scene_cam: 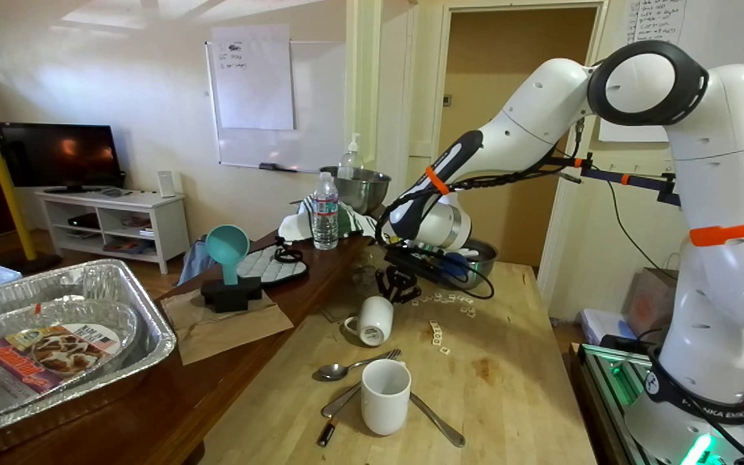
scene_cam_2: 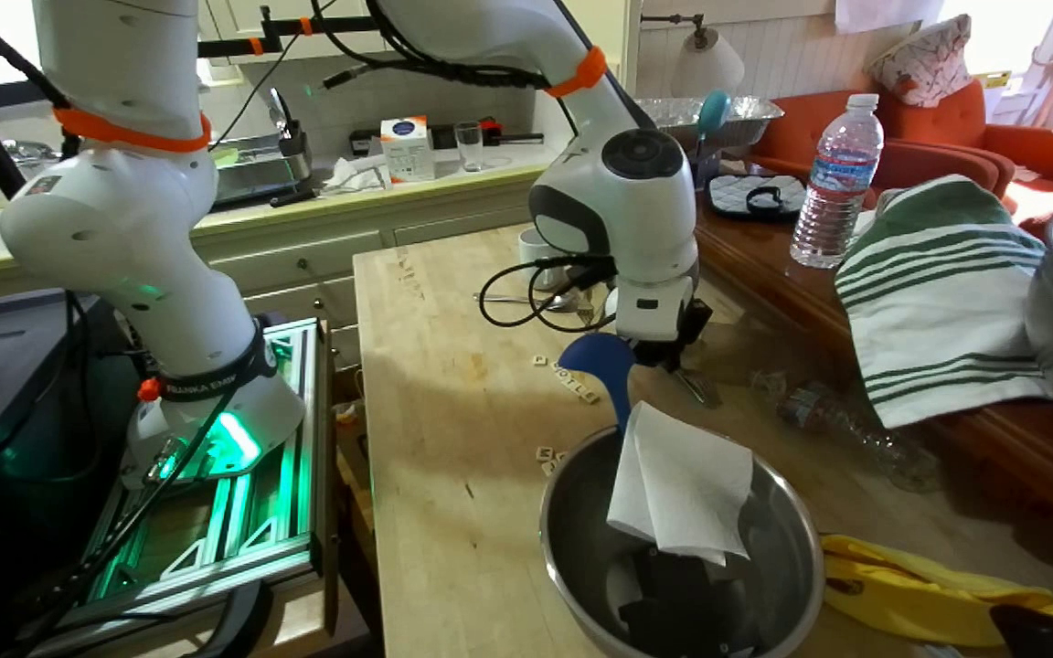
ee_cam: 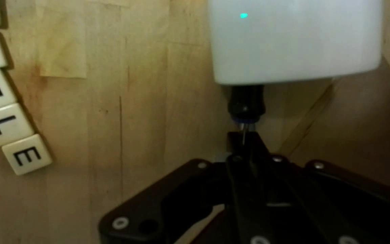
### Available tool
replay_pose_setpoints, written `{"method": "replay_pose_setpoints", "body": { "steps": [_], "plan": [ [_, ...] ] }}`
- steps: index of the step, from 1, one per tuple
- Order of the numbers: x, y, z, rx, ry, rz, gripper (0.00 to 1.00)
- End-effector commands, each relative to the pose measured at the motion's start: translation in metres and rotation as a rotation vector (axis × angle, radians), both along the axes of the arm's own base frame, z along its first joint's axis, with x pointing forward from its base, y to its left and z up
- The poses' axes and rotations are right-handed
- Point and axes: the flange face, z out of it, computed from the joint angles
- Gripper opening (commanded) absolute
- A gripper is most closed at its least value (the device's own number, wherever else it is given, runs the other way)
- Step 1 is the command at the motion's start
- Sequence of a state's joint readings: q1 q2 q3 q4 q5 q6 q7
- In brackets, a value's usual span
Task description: Move the screwdriver and the spoon to the left and make the cup stand
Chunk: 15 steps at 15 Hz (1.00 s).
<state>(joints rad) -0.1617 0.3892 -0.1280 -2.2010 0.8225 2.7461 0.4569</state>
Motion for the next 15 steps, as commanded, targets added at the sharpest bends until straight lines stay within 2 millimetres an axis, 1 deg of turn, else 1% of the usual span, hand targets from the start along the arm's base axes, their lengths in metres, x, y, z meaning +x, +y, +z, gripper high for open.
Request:
{"method": "replay_pose_setpoints", "body": {
  "steps": [1, 8, 13, 15],
  "plan": [
    [-0.013, -0.001, 0.005, -0.024, 0.019, -0.067, 0.02],
    [-0.028, -0.015, 0.001, -0.024, 0.053, -0.180, 0.02],
    [-0.043, -0.027, 0.005, -0.021, 0.069, -0.240, 0.02],
    [-0.049, -0.034, 0.006, -0.031, 0.074, -0.255, 0.02]
  ]
}}
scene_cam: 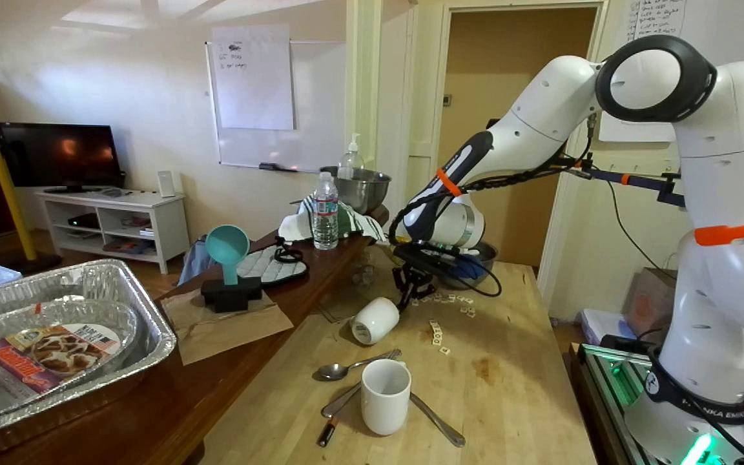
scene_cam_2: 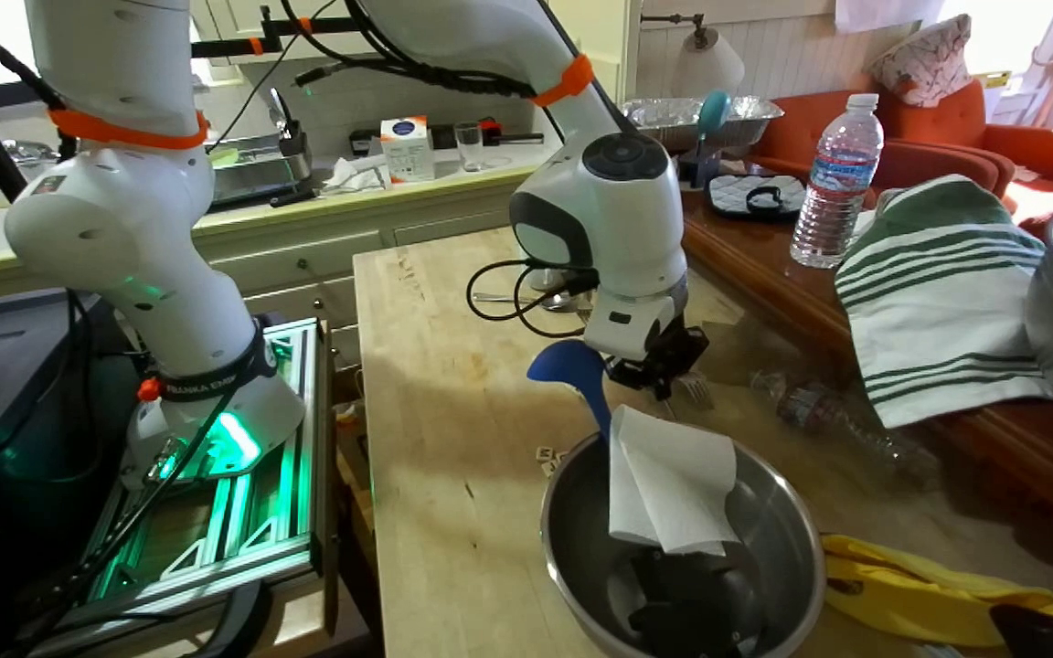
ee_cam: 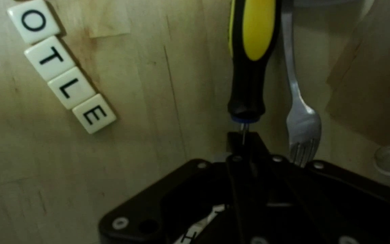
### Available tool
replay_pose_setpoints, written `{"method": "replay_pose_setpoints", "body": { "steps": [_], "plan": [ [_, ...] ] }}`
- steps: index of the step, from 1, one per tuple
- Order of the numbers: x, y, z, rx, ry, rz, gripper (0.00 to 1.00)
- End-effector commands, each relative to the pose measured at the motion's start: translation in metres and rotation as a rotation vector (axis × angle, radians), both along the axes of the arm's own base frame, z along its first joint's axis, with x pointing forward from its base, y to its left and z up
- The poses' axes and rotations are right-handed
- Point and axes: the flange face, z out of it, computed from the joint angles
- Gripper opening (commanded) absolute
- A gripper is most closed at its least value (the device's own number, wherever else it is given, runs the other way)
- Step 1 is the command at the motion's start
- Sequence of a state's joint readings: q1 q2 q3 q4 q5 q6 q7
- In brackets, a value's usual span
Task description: Move the screwdriver and the spoon to the left and make the cup stand
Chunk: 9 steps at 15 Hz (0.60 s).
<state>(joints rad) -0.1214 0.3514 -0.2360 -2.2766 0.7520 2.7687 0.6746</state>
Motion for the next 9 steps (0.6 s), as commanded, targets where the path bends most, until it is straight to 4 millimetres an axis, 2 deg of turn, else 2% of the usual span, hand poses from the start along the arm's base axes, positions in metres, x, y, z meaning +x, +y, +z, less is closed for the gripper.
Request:
{"method": "replay_pose_setpoints", "body": {
  "steps": [1, 4, 9],
  "plan": [
    [-0.018, -0.009, 0.005, -0.030, 0.010, -0.037, 0.02],
    [-0.022, -0.020, 0.009, -0.051, 0.007, -0.016, 0.02],
    [-0.025, -0.022, 0.016, -0.072, -0.001, 0.041, 0.02]
  ]
}}
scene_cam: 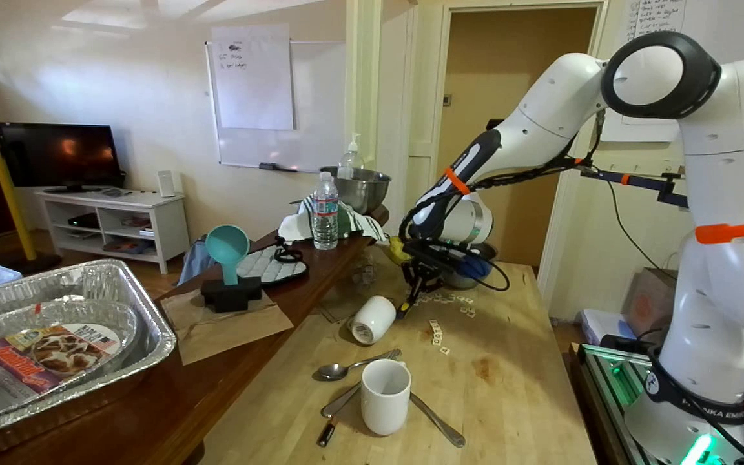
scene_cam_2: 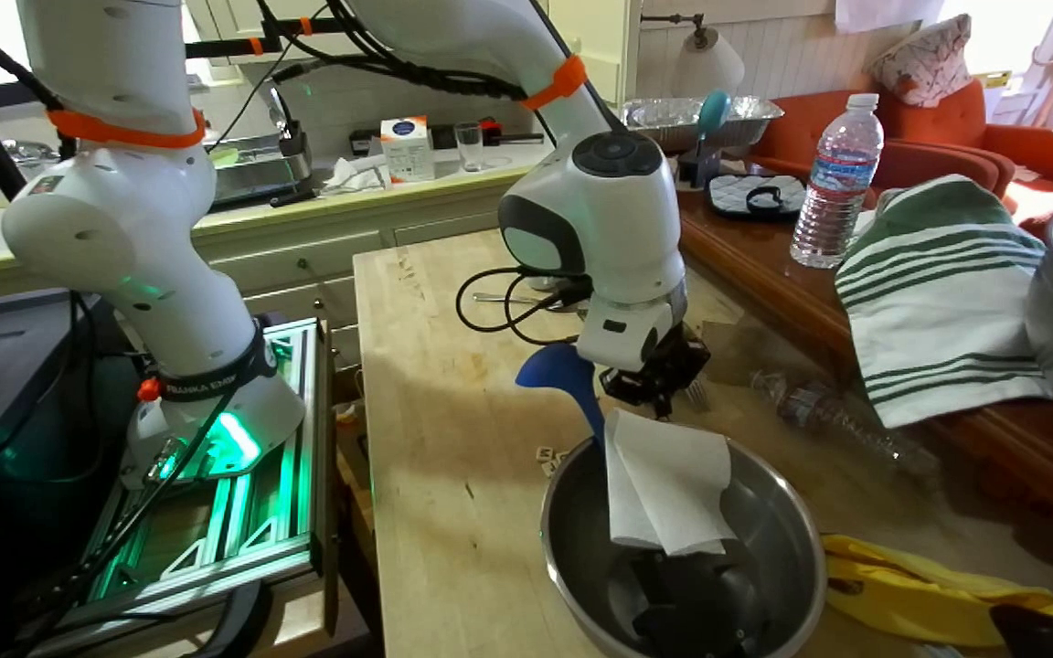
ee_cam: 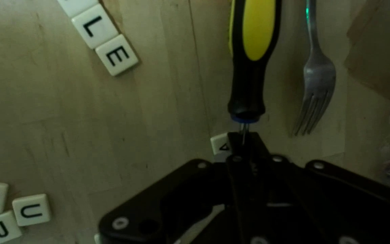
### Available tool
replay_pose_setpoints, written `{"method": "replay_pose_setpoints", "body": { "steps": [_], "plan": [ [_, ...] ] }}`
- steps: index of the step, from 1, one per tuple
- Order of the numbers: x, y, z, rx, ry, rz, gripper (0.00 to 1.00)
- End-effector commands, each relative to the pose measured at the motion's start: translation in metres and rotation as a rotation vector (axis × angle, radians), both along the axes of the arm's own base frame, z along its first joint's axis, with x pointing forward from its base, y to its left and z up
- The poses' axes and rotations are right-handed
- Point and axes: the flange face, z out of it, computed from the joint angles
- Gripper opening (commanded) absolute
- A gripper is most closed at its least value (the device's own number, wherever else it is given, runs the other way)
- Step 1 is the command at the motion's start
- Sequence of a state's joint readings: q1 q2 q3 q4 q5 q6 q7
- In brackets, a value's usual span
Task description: Move the screwdriver and the spoon to the left and make the cup stand
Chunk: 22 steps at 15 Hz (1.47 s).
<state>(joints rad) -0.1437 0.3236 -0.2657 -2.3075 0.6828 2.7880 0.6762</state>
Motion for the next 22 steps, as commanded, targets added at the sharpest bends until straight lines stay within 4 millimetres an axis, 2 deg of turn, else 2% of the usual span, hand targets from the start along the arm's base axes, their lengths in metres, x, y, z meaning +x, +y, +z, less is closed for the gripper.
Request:
{"method": "replay_pose_setpoints", "body": {
  "steps": [1, 5, 17, 22],
  "plan": [
    [-0.008, 0.003, 0.009, -0.027, -0.009, 0.061, 0.02],
    [-0.011, 0.020, 0.010, -0.029, 0.004, 0.152, 0.02],
    [-0.035, 0.122, 0.010, -0.062, 0.056, 0.400, 0.02],
    [-0.052, 0.151, 0.006, -0.071, 0.095, 0.441, 0.02]
  ]
}}
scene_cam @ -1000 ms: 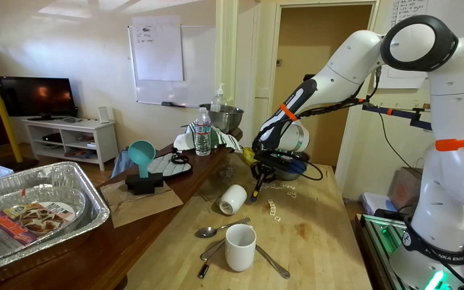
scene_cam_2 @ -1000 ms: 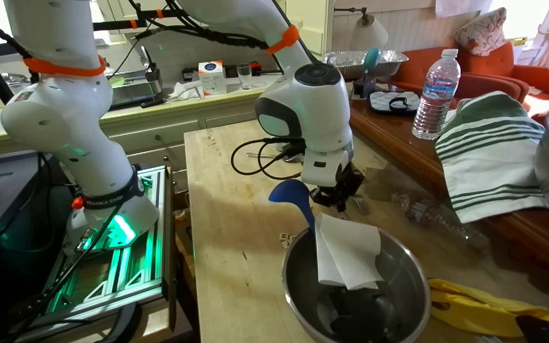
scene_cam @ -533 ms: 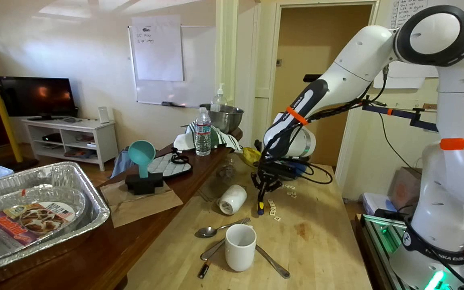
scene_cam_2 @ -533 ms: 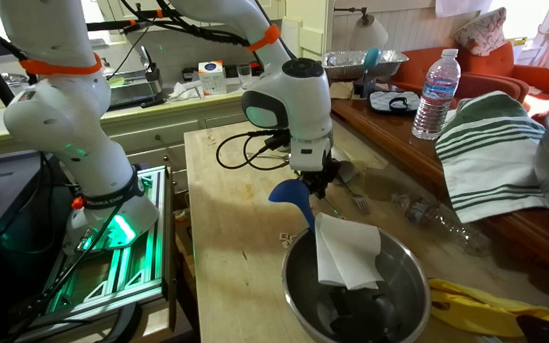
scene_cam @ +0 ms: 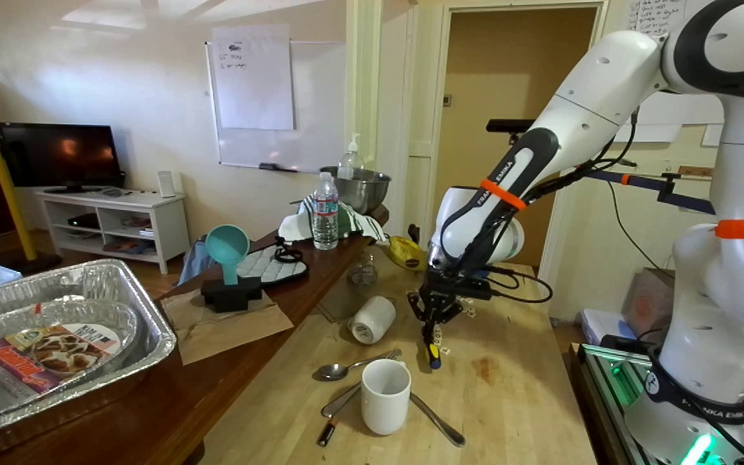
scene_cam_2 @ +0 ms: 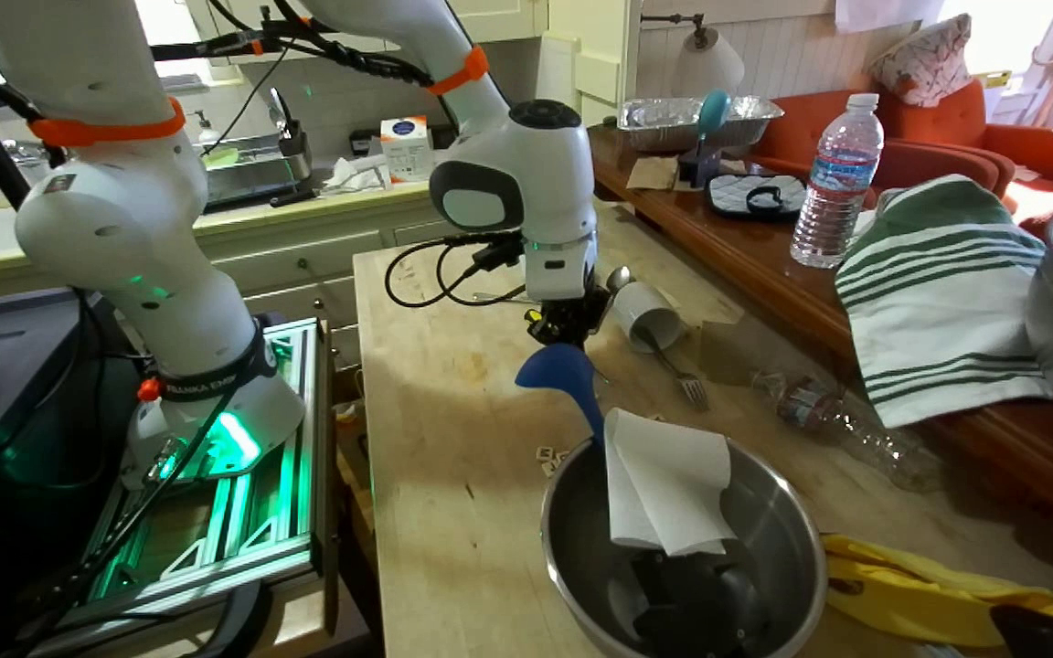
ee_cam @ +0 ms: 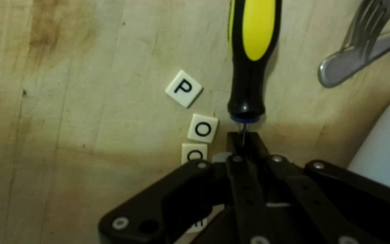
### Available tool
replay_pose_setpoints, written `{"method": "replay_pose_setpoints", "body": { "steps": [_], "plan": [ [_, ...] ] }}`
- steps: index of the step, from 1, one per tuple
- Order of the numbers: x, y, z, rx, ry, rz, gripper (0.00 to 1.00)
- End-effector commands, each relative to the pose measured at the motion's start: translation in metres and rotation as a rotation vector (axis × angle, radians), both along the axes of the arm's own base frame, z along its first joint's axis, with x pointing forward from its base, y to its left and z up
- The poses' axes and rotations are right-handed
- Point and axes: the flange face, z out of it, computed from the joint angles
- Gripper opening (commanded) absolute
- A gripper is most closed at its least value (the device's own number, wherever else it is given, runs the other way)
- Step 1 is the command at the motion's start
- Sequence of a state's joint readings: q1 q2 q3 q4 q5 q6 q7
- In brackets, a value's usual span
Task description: Move the screwdriver and the spoon to the left and make the cup stand
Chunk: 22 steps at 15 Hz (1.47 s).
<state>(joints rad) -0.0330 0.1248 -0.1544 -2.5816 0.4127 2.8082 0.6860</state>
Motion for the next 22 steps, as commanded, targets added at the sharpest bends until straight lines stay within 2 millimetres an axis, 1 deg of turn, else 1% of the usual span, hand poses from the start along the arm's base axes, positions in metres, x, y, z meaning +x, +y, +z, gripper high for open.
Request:
{"method": "replay_pose_setpoints", "body": {
  "steps": [1, 6, 11, 14, 19, 20, 21, 22],
  "plan": [
    [-0.017, 0.017, 0.004, -0.033, -0.001, 0.020, 0.02],
    [-0.024, 0.026, 0.006, -0.056, 0.009, 0.081, 0.02],
    [-0.023, 0.040, 0.011, -0.048, -0.004, 0.153, 0.02],
    [-0.025, 0.047, 0.008, -0.045, 0.009, 0.204, 0.02],
    [-0.028, 0.051, 0.001, -0.050, 0.028, 0.259, 0.02],
    [-0.028, 0.051, 0.000, -0.047, 0.029, 0.260, 0.12],
    [-0.028, 0.051, 0.000, -0.045, 0.029, 0.264, 0.34],
    [-0.028, 0.050, 0.000, -0.047, 0.027, 0.266, 0.37]
  ]
}}
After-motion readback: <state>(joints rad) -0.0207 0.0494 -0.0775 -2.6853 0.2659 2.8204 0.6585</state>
